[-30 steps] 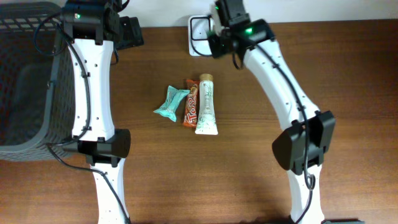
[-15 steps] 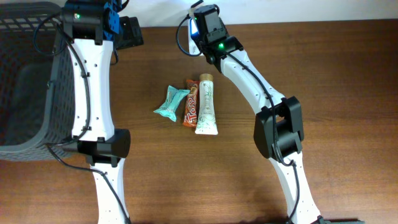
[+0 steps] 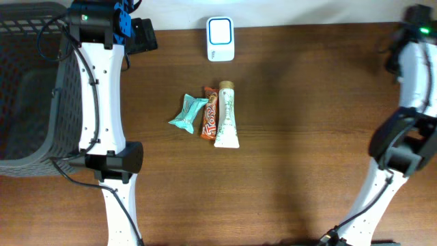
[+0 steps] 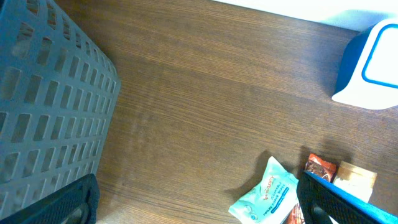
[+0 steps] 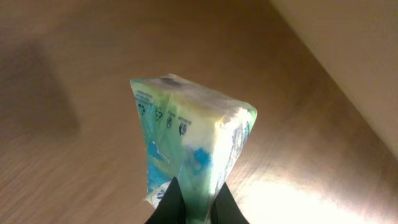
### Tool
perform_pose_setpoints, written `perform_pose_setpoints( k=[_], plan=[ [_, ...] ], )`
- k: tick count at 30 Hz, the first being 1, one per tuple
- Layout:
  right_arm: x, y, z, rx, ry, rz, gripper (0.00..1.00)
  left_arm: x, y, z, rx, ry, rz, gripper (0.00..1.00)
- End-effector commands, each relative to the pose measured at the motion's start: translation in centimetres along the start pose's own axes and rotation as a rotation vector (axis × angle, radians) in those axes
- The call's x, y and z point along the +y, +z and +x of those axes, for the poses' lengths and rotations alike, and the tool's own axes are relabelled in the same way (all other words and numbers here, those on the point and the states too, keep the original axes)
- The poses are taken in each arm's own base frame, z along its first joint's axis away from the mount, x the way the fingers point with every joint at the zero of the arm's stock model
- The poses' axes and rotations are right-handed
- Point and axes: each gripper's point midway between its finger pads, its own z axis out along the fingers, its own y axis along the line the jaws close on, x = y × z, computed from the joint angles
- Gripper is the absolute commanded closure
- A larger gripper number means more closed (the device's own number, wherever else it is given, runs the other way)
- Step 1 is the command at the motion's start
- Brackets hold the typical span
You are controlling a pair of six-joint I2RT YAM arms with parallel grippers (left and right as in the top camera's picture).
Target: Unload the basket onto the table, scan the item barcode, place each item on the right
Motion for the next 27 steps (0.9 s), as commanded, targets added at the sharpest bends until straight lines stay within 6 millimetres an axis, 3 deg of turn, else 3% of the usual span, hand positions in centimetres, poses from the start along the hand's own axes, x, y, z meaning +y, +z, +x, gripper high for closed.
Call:
perform_pose_setpoints(
  k=[1,2,3,5,6,9,11,12,13,17,21,23,27],
  plan=[
    [-5.5,1.5,-0.9,0.035,0.21,-0.021,0.7,0.4,-0.1,-0.1,-0.007,-0.005,-0.013,0.01],
    [-6.4,2.3,-0.8,0.063,0.243,-0.063,0.23,0.4,-0.1,-0.1,-0.007,-0.005,-0.013,0.01],
    [-6.4,2.6,-0.7,0.083,0.262,-0.114,0.01,0.4,-0.1,-0.1,-0.007,-0.005,-0.013,0.01],
    [-5.1,2.6,-0.4,0.128,0.287,-0.257,0.01,0.4,-0.1,-0.1,-0.007,-0.005,-0.013,0.01],
    [-2.6,1.7,-0.2,0.165,0.281,-0.418,0.01,0.4,-0.1,-0.1,-0.008,-0.006,-0.013,0.01],
    [4.4,-3.3,1.2,0.269,0.203,-0.815,0.01,0.4,-0.1,-0.1,-0.007,-0.005,-0.013,0.01],
    [8.3,-7.0,3.5,0.352,0.105,-0.975,0.01,0.4,-0.1,-0.1,-0.007,-0.005,-0.013,0.01],
    [10.4,-9.2,5.8,0.413,0.014,-1.019,0.01,0.4,-0.1,-0.1,-0.007,-0.005,-0.013,0.01],
    [11.3,-10.2,7.2,0.445,-0.035,-1.022,0.01,0.4,-0.1,-0.1,-0.007,-0.005,-0.013,0.01],
    [18.2,-18.2,16.7,0.571,-0.441,-1.066,0.01,0.3,-0.1,-0.1,-0.007,-0.005,-0.013,0.01],
    [23.3,-23.9,23.1,0.558,-0.69,-1.096,0.01,0.3,-0.1,-0.1,-0.007,-0.005,-0.013,0.01],
    [25.9,-26.1,26.7,0.527,-0.81,-1.087,0.03,0.3,-0.1,-0.1,-0.007,-0.005,-0.013,0.01],
    [28.5,-26.3,30.5,0.433,-0.839,-0.859,0.11,0.3,-0.1,-0.1,-0.007,-0.005,-0.013,0.01]
  ],
)
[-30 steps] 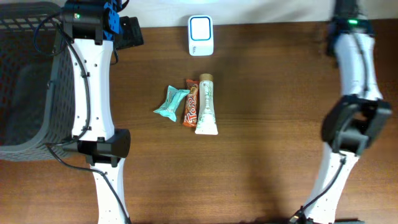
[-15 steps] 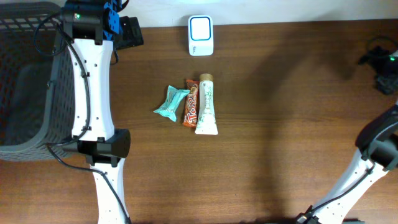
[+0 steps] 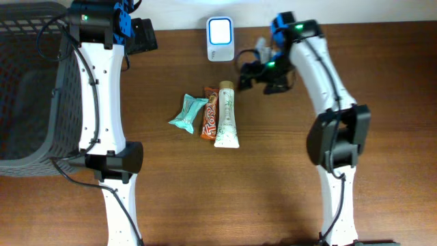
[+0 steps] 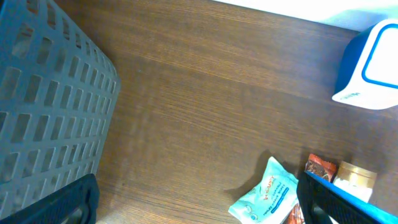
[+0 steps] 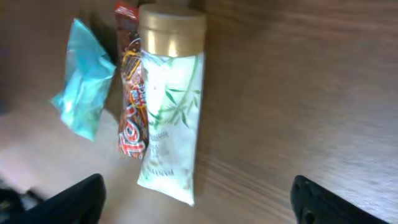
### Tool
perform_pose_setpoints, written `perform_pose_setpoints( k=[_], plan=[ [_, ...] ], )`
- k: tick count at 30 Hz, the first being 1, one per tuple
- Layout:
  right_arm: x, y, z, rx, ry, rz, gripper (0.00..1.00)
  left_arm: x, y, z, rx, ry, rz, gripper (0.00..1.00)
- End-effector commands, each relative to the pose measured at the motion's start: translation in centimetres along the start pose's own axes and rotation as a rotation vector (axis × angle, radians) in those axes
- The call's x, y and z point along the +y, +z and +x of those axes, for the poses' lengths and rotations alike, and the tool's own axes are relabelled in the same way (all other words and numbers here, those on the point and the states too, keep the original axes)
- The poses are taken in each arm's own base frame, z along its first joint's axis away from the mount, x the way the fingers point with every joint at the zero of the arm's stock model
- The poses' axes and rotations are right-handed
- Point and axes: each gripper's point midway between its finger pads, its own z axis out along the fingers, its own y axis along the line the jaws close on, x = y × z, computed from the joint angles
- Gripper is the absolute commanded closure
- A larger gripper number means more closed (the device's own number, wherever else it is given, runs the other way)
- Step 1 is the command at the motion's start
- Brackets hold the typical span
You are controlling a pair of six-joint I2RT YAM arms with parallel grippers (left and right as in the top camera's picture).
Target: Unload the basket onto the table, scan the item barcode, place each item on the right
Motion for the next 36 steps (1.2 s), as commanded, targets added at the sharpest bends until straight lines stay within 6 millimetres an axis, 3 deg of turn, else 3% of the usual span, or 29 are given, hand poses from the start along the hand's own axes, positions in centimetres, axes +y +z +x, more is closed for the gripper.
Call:
perform_pose_setpoints(
  k=[1,3,5,10,13,15,16,18,19,21,24,25,27,28,30,36],
  plan=[
    [2.0,2.6,0.3,-0.012,0.001,0.173,0.13,0.3,-0.1,-0.1,-0.007,-0.005,-0.013,0.01],
    [3.8,4.3,0.3,-0.021,-0.055,0.209,0.22,0.3,-0.1,-0.1,-0.007,-0.005,-0.013,0.01],
    [3.3,5.7,0.3,-0.052,0.038,0.325,0.27,0.4,-0.1,-0.1,-0.007,-0.006,-0.013,0.01],
    [2.3,8.7,1.0,-0.031,0.064,0.339,0.35,0.3,-0.1,-0.1,-0.007,-0.005,-0.013,0.01],
    [1.9,10.2,2.1,0.013,0.073,0.324,0.6,0.3,-0.1,-0.1,-0.007,-0.005,-0.013,0.01],
    [1.8,10.8,2.4,0.017,0.069,0.325,0.64,0.3,-0.1,-0.1,-0.007,-0.005,-0.013,0.01],
    [1.9,10.8,2.3,0.015,0.068,0.323,0.79,0.3,-0.1,-0.1,-0.007,-0.005,-0.013,0.01],
    [2.0,10.7,2.0,0.001,0.063,0.318,0.96,0.3,-0.1,-0.1,-0.007,-0.005,-0.013,0.01],
    [2.5,9.9,1.2,-0.023,0.031,0.308,0.96,0.3,-0.1,-0.1,-0.007,-0.005,-0.013,0.01],
    [4.1,6.1,-1.7,-0.127,-0.04,0.278,0.96,0.3,-0.1,-0.1,-0.007,-0.005,-0.013,0.01],
    [7.2,-3.6,-8.5,-0.452,-0.121,0.235,0.96,0.3,-0.1,-0.1,-0.007,-0.005,-0.013,0.01],
    [7.6,-6.0,-10.4,-0.558,-0.13,0.235,0.96,0.3,-0.1,-0.1,-0.007,-0.005,-0.013,0.01],
    [8.4,-8.5,-13.2,-0.705,-0.148,0.219,0.96,0.3,-0.1,-0.1,-0.007,-0.005,-0.013,0.01],
    [9.0,-9.4,-15.8,-0.82,-0.167,0.194,0.96,0.3,-0.1,-0.1,-0.007,-0.005,-0.013,0.01],
    [8.8,-7.2,-19.0,-0.914,-0.193,0.163,0.96,0.3,-0.1,-0.1,-0.007,-0.005,-0.013,0.01],
    [8.5,-5.2,-20.9,-0.969,-0.207,0.144,0.96,0.3,-0.1,-0.1,-0.007,-0.005,-0.013,0.01]
  ],
)
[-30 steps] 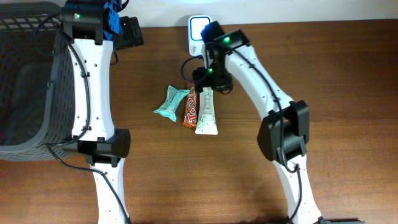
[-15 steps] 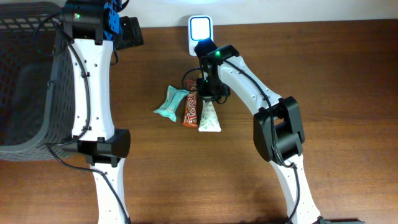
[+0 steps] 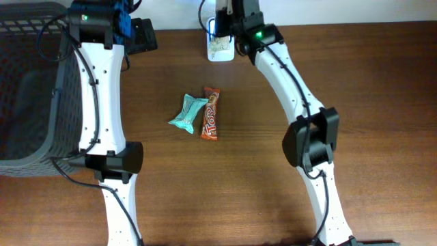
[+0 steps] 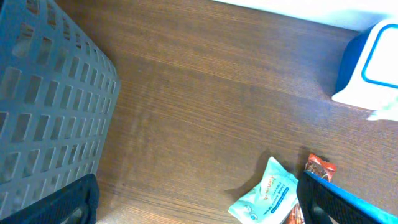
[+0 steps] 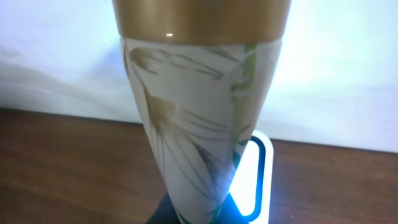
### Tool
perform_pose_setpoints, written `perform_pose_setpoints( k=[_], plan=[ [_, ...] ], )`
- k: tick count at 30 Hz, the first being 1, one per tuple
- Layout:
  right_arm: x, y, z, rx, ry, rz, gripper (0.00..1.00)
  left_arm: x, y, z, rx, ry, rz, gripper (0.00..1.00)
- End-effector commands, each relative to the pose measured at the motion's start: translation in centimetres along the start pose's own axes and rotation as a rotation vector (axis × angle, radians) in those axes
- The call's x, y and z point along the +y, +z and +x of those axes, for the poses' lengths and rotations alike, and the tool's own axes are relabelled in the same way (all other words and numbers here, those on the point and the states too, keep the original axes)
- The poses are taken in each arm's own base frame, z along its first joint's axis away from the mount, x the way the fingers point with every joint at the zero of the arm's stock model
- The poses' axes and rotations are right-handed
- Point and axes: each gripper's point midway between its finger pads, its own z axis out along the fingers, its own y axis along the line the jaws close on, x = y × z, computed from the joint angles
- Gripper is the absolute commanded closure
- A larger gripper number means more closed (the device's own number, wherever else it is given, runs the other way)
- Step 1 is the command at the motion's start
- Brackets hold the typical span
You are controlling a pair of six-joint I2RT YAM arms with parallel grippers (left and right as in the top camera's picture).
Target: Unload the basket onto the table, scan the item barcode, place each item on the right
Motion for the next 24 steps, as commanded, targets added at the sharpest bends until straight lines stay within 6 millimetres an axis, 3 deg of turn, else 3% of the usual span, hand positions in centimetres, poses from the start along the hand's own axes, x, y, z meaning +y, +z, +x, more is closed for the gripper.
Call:
perform_pose_setpoints(
  k=[1,5,7,10,12,14,16,18,22,24],
  plan=[
    [0.4,0.3,-0.5,-0.035,-0.007,-0.005,0.96,0.3,-0.1,-0.1,-0.008,-0.005,-0.013,0.01],
    [-0.1,0.1,-1.5,-0.066,-0.003,0.0,0.96,0.3,-0.1,-0.1,-0.008,-0.005,-0.013,0.01],
    [-1.7,-1.3,-3.3,-0.092,0.018,0.03,0.96,0.3,-0.1,-0.1,-0.008,-0.005,-0.013,0.01],
    [-6.5,-5.0,-6.8,-0.123,0.083,0.103,0.96,0.3,-0.1,-0.1,-0.008,-0.005,-0.013,0.01],
    [-12.2,-8.0,-7.6,-0.089,0.13,0.2,0.96,0.3,-0.1,-0.1,-0.008,-0.005,-0.013,0.01],
    [-20.4,-11.4,-5.7,0.002,0.195,0.408,0.96,0.3,-0.1,-0.1,-0.008,-0.006,-0.013,0.01],
    [-28.4,-15.2,-2.2,0.128,0.258,0.635,0.96,0.3,-0.1,-0.1,-0.008,-0.005,-0.013,0.01],
    [-34.0,-18.8,1.0,0.234,0.301,0.808,0.96,0.3,-0.1,-0.1,-0.008,-0.005,-0.013,0.01],
    [-42.7,-25.2,6.9,0.42,0.407,0.97,0.96,0.3,-0.1,-0.1,-0.008,-0.005,-0.013,0.01],
    [-45.4,-27.0,9.2,0.467,0.469,0.999,0.96,0.3,-0.2,-0.1,-0.008,-0.005,-0.012,0.01]
  ],
)
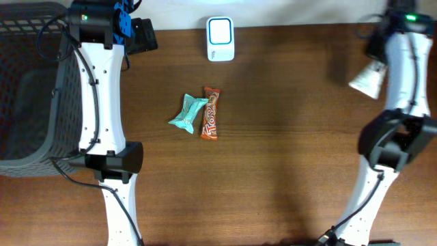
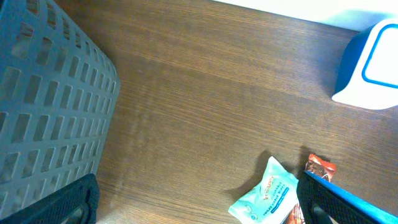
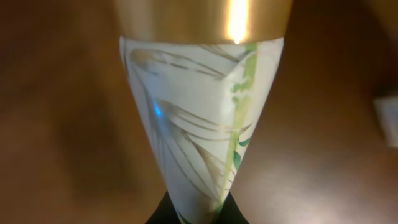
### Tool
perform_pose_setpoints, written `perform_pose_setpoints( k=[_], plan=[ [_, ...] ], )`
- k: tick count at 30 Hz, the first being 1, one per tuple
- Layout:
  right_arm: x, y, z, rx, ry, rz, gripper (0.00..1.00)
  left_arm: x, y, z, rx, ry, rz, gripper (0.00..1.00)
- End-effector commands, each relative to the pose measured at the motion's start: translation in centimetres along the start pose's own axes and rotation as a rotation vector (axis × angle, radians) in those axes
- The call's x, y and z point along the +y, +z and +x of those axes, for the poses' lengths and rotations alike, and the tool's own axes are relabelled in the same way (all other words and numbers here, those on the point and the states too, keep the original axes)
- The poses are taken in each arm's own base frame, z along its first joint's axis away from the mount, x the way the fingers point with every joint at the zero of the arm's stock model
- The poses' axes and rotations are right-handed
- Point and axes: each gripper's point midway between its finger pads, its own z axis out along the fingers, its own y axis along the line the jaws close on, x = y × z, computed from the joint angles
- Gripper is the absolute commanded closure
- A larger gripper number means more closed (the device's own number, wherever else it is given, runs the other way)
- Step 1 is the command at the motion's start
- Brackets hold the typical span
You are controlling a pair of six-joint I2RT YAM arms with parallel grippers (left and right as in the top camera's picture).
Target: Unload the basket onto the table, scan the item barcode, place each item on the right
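Observation:
My right gripper (image 3: 193, 214) is shut on the flat end of a white tube (image 3: 202, 130) with a leaf print and a gold cap. In the overhead view the tube (image 1: 364, 80) hangs over the far right of the table, below the right gripper (image 1: 379, 60). The white and blue scanner (image 1: 220, 39) stands at the back middle, well to the left of the tube. My left gripper (image 2: 199, 208) is open over the back left of the table, with nothing between its fingers (image 2: 68, 199).
A teal packet (image 1: 188, 113) and an orange-brown chocolate bar (image 1: 211, 113) lie side by side at the table's middle. A dark grey basket (image 1: 27, 89) fills the left side. In the right wrist view a pale blurred thing (image 3: 388, 121) shows at the right edge.
My right gripper held the tube at the scanner at the back middle. Now it holds the tube over the far right of the table. The left arm has not moved.
At first my right gripper held a green and blue packet at the far right, and the tube lay beside the chocolate bar. Then the gripper was open over the tube. Then it held the tube at the scanner, and now at the far right.

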Motion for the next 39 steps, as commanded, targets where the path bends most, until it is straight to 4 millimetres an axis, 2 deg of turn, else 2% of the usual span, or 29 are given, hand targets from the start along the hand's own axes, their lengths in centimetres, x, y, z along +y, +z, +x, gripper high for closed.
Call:
perform_pose_setpoints(
  k=[1,4,5,7,9,11,12,13,14,15,17,18,19,21,22,23,26,27,29,31,33,36,39],
  plan=[
    [-5.4,2.3,0.6,0.055,0.048,0.085,0.96,0.3,-0.1,-0.2,-0.008,-0.005,-0.012,0.01],
    [-8.7,4.6,1.8,0.107,0.09,0.13,0.9,0.3,-0.1,-0.2,-0.008,-0.005,-0.012,0.01],
    [-9.8,5.2,2.3,0.125,0.103,0.142,0.8,0.4,-0.1,-0.2,-0.008,-0.006,-0.013,0.01],
    [-11.7,6.3,3.3,0.163,0.128,0.162,0.5,0.8,-0.1,-0.3,-0.008,-0.013,-0.018,0.01],
    [-13.3,6.6,4.0,0.193,0.149,0.173,0.5,0.7,-0.1,-0.2,-0.008,-0.012,-0.017,0.01],
    [-13.3,6.0,4.0,0.204,0.159,0.144,0.28,0.5,-0.1,-0.2,-0.008,-0.009,-0.015,0.01],
    [-12.7,5.7,3.9,0.202,0.162,0.112,0.27,0.5,-0.1,-0.2,-0.008,-0.008,-0.014,0.01],
    [-11.5,5.2,3.7,0.2,0.167,0.051,0.27,0.5,-0.1,-0.2,-0.008,-0.008,-0.014,0.01],
    [-9.6,4.6,3.5,0.203,0.17,-0.046,0.27,0.5,-0.1,-0.2,-0.008,-0.008,-0.014,0.01],
    [-6.8,3.8,3.5,0.218,0.171,-0.179,0.27,0.5,-0.1,-0.2,-0.008,-0.008,-0.014,0.01],
    [-3.3,2.7,4.0,0.257,0.167,-0.339,0.3,0.6,-0.1,-0.2,-0.008,-0.011,-0.016,0.01],
    [-2.0,2.4,4.5,0.28,0.158,-0.381,0.37,0.6,-0.1,-0.2,-0.008,-0.011,-0.016,0.01],
    [-1.2,2.4,5.3,0.304,0.137,-0.372,0.52,0.6,-0.1,-0.2,-0.008,-0.011,-0.016,0.01],
    [-0.2,3.0,6.4,0.32,0.104,-0.347,0.76,0.4,-0.1,-0.2,-0.008,-0.007,-0.014,0.01],
    [0.3,3.8,6.8,0.315,0.084,-0.316,0.84,0.4,-0.1,-0.2,-0.008,-0.007,-0.014,0.01],
    [0.4,4.8,7.3,0.307,0.066,-0.278,0.85,0.4,-0.1,-0.2,-0.008,-0.007,-0.013,0.01],
    [-0.4,7.5,8.1,0.28,0.053,-0.195,0.86,0.4,-0.1,-0.2,-0.008,-0.007,-0.013,0.01],
    [-1.3,8.8,8.5,0.267,0.057,-0.153,0.87,0.5,-0.1,-0.2,-0.008,-0.008,-0.014,0.01],
    [-3.1,10.3,8.9,0.261,0.075,-0.101,0.86,0.4,-0.1,-0.2,-0.008,-0.007,-0.014,0.01],
    [-6.4,11.3,9.1,0.258,0.102,-0.012,0.86,0.4,-0.1,-0.2,-0.008,-0.007,-0.013,0.01],
    [-9.8,11.6,8.7,0.243,0.131,0.079,0.86,0.4,-0.1,-0.2,-0.008,-0.007,-0.013,0.01],
    [-13.7,11.7,8.2,0.251,0.113,0.108,0.82,0.4,-0.1,-0.2,-0.008,-0.007,-0.014,0.01],
    [-15.6,10.4,7.2,0.246,0.144,0.121,0.82,0.4,-0.1,-0.2,-0.008,-0.007,-0.013,0.01]
  ],
)
